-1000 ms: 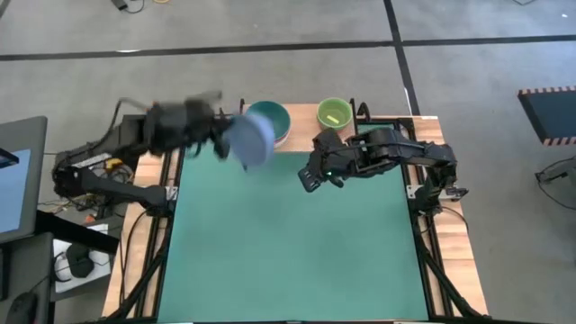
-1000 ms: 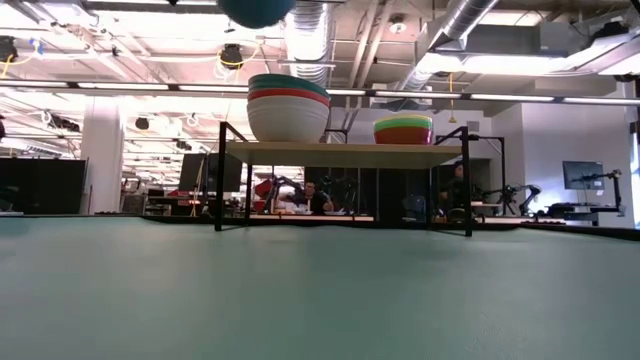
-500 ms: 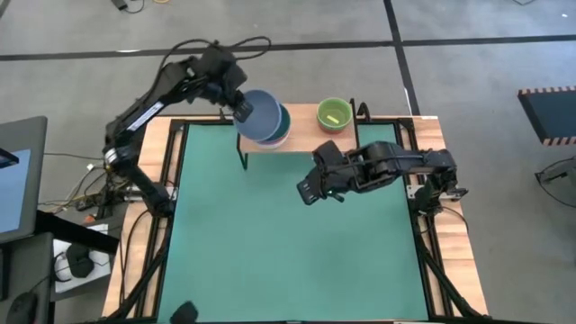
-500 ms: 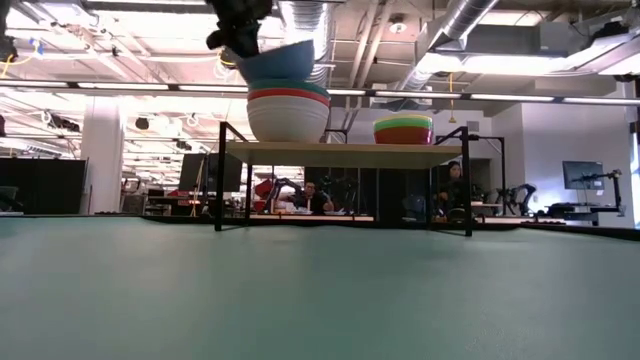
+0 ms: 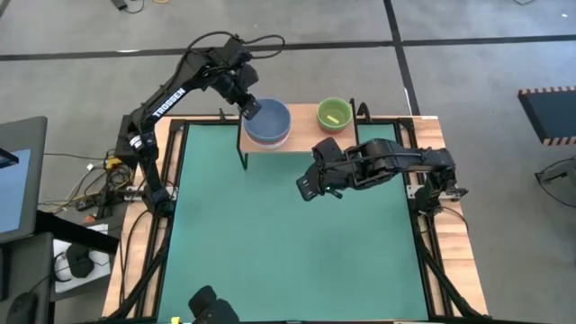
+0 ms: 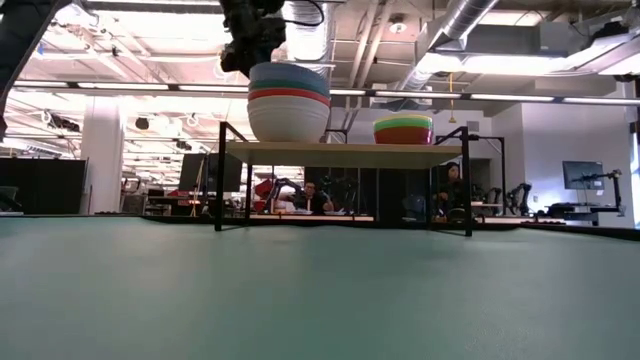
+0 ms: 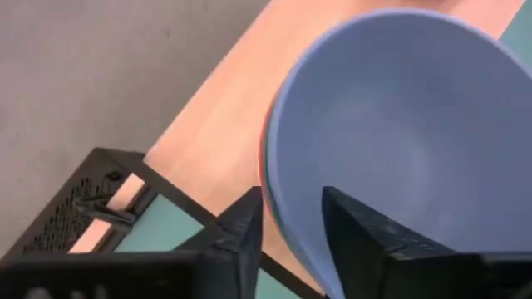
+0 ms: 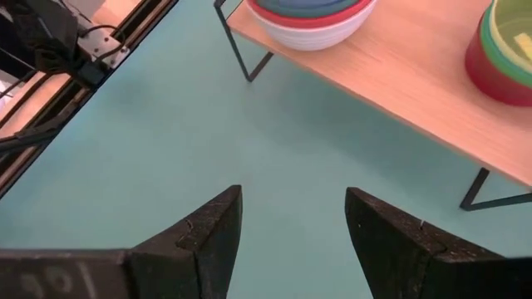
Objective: Place and stack bowls onto a shelf
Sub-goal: Stack the large light blue bowl on top of the large green bowl on the shelf, then return to Home Position
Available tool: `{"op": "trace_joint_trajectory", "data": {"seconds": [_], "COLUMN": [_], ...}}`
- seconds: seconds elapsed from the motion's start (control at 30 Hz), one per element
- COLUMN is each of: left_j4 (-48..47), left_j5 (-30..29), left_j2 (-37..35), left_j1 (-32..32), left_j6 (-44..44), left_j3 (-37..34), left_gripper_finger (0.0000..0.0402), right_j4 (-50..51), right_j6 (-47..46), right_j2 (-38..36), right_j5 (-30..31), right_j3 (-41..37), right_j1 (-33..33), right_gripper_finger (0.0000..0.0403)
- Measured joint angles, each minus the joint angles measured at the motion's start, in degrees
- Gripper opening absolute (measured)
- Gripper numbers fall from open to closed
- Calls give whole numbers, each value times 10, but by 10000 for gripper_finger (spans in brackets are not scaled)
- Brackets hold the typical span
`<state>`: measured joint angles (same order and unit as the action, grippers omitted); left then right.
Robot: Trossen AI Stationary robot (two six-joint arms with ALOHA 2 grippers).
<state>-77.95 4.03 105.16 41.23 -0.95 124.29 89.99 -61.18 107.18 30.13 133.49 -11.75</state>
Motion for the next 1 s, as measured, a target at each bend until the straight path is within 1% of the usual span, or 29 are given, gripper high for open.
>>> {"op": "trace_joint_trajectory", "data": {"seconds": [0.17, 0.27, 0.33, 0.37, 0.43, 0.5, 0.53, 0.63, 0.7, 0.77, 0.9, 1.0], "left_j4": [9, 8, 2, 0, 17, 59, 82, 168, 237, 318, 481, 593], "left_j5": [0, -2, 5, 19, 68, 117, 131, 138, 137, 137, 134, 129], "left_j2": [0, -1, -5, -11, -33, -65, -82, -142, -193, -248, -362, -439], "left_j1": [7, 10, 10, 9, 4, -7, -13, -36, -54, -73, -112, -138], "left_j6": [0, -3, -18, -27, -32, -47, -50, -43, -32, -11, 30, 60], "left_j3": [27, 64, 91, 98, 95, 75, 59, -21, -102, -193, -387, -518], "left_gripper_finger": [157, 174, 180, 181, 182, 182, 182, 183, 183, 183, 183, 183], "right_j4": [0, 0, 0, 0, -3, -3, -2, -37, -94, -185, -374, -471], "right_j6": [19, 53, 94, 110, 126, 126, 123, 120, 125, 140, 188, 225], "right_j2": [0, 0, 0, 0, 0, -2, -5, -24, -47, -68, -117, -173], "right_j5": [7, 37, 25, 14, 8, 8, 7, 0, -13, -44, -83, -104], "right_j3": [0, 0, 0, 0, -11, -37, -54, -119, -178, -239, -356, -422], "right_j1": [11, 13, 15, 18, 21, 22, 22, 21, 17, 13, 0, -5], "right_gripper_finger": [238, 238, 238, 236, 227, 214, 205, 173, 152, 131, 97, 76]}}
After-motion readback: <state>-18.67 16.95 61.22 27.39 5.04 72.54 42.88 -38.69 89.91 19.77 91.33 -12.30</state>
